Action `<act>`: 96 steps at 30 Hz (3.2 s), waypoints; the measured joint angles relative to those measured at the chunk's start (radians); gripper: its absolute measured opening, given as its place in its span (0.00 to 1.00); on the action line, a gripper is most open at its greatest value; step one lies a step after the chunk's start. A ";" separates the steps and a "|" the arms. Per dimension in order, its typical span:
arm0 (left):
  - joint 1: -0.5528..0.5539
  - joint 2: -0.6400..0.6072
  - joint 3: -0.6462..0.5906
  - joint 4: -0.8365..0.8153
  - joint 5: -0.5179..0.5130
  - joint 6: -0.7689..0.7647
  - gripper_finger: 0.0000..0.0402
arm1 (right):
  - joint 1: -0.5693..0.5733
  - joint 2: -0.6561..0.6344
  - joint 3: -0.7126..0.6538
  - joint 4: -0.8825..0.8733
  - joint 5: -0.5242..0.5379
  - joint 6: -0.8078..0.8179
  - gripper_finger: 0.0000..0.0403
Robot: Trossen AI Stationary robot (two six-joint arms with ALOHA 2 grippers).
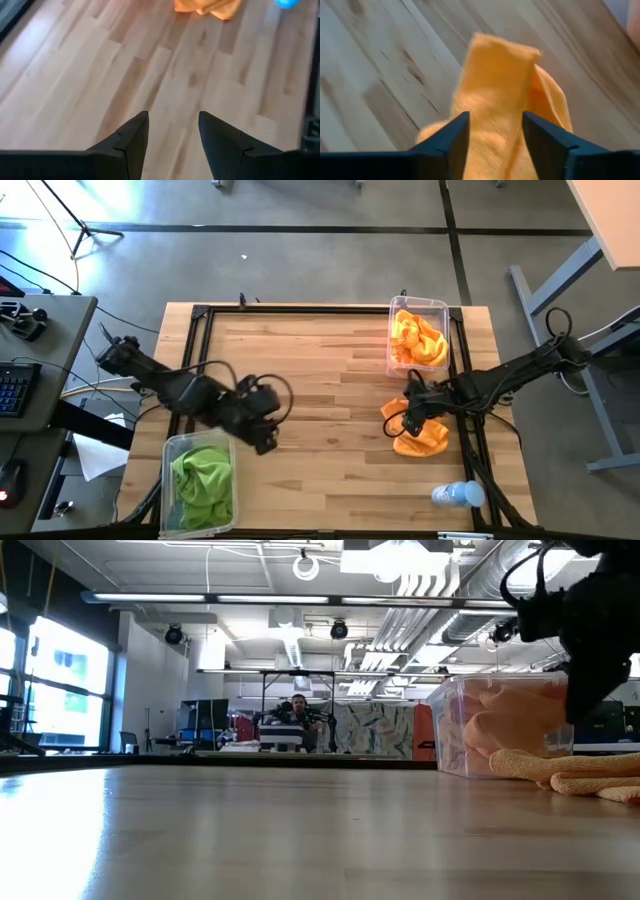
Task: Sort microfiber towel by color & place in baskets
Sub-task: Put the orange microfiber towel into the top transparent bin
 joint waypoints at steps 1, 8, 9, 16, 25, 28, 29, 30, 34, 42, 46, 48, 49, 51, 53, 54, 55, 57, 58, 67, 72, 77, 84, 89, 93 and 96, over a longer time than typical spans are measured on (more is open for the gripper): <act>0.020 0.010 0.000 0.013 0.000 0.022 0.40 | 0.002 0.003 -0.001 -0.016 -0.008 -0.003 0.46; 0.127 0.108 0.000 0.067 0.022 0.104 0.40 | 0.038 0.020 -0.103 -0.011 -0.096 0.001 0.64; 0.138 0.127 0.000 0.074 0.037 0.119 0.40 | 0.046 0.021 -0.121 0.005 -0.117 0.001 0.66; 0.189 0.246 0.000 0.240 0.098 0.255 0.40 | 0.099 0.018 -0.228 0.089 -0.168 0.039 0.70; 0.201 0.277 -0.119 0.553 0.133 0.342 0.40 | 0.139 0.018 -0.249 0.088 -0.063 0.043 0.66; 0.201 0.243 -0.210 0.637 0.144 0.330 0.40 | 0.139 0.019 -0.251 0.089 -0.054 0.026 0.59; 0.201 0.231 -0.238 0.651 0.143 0.325 0.40 | 0.140 0.019 -0.251 0.091 -0.052 0.025 0.55; 0.202 0.219 -0.263 0.663 0.143 0.318 0.40 | 0.142 0.020 -0.251 0.094 -0.047 0.023 0.51; 0.214 0.161 -0.354 0.685 0.143 0.292 0.40 | 0.144 0.020 -0.253 0.122 -0.044 0.020 0.29; 0.279 -0.062 -0.573 0.741 0.208 0.394 0.40 | 0.144 0.024 -0.257 0.319 -0.033 0.039 0.05; 0.343 -0.211 -0.715 0.817 0.232 0.402 0.40 | 0.144 0.023 -0.237 0.391 0.049 0.064 0.04; 0.375 -0.274 -0.774 0.858 0.267 0.411 0.40 | 0.144 0.023 -0.193 0.384 0.105 0.046 0.02; 0.389 -0.302 -0.795 0.881 0.283 0.419 0.40 | 0.143 0.023 -0.162 0.378 0.137 0.019 0.02; 0.413 -0.348 -0.829 0.894 0.307 0.449 0.40 | 0.135 0.025 -0.097 0.359 0.202 -0.047 0.02; 0.435 -0.382 -0.850 0.892 0.326 0.491 0.40 | 0.119 0.030 -0.015 0.334 0.250 -0.156 0.02; 0.446 -0.396 -0.860 0.890 0.332 0.515 0.40 | 0.108 0.037 0.032 0.314 0.264 -0.217 0.01; 0.456 -0.406 -0.865 0.888 0.339 0.536 0.40 | 0.095 0.044 0.080 0.287 0.279 -0.273 0.01; 0.478 -0.418 -0.866 0.890 0.357 0.575 0.40 | 0.065 0.063 0.179 0.206 0.309 -0.352 0.01; 0.488 -0.422 -0.866 0.890 0.368 0.591 0.40 | 0.045 0.074 0.231 0.159 0.327 -0.375 0.01; 0.548 -0.422 -0.866 0.916 0.446 0.716 0.40 | -0.191 0.140 0.633 -0.275 0.465 -0.548 0.01; 0.560 -0.422 -0.866 0.915 0.487 0.691 0.40 | -0.360 0.135 0.698 -0.346 0.535 -0.657 0.00; 0.560 -0.422 -0.866 0.915 0.483 0.677 0.40 | -0.545 0.132 0.648 -0.342 0.496 -0.850 0.00; 0.560 -0.421 -0.866 0.918 0.474 0.584 0.40 | -0.796 0.127 0.451 -0.251 0.256 -1.083 0.00; 0.560 -0.421 -0.866 0.920 0.432 0.563 0.40 | -0.911 0.127 0.310 -0.123 0.117 -1.245 0.00; 0.560 -0.421 -0.866 0.921 0.409 0.516 0.40 | -0.973 0.127 0.215 -0.043 0.064 -1.338 0.00; 0.560 -0.421 -0.866 0.921 0.395 0.505 0.40 | -1.016 0.126 0.164 0.008 0.003 -1.343 0.00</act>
